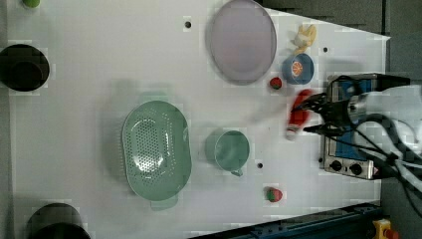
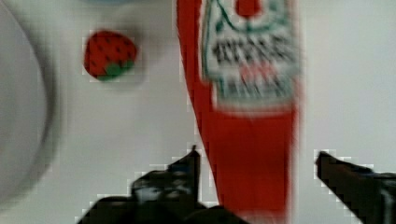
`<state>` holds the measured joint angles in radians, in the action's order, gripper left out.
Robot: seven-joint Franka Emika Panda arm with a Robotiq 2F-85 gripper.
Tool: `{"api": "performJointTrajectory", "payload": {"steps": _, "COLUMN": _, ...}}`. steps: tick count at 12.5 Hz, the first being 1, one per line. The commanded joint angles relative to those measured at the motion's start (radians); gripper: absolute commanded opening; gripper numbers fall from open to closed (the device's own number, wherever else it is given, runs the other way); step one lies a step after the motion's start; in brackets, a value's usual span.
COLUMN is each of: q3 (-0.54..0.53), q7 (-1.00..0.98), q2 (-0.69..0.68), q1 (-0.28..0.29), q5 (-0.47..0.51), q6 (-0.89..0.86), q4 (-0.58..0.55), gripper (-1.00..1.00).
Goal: Pick ketchup from strainer and place it on the table
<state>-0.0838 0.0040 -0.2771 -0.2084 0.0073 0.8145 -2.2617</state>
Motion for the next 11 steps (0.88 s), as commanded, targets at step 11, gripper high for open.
{"api": "performJointTrajectory", "payload": {"steps": 11, "q3": -0.086, "q7": 0.008, "q2": 0.271, "q1": 0.045, "q5": 0.008, "q6": -0.488, "q4": 0.4, "gripper": 1.0}}
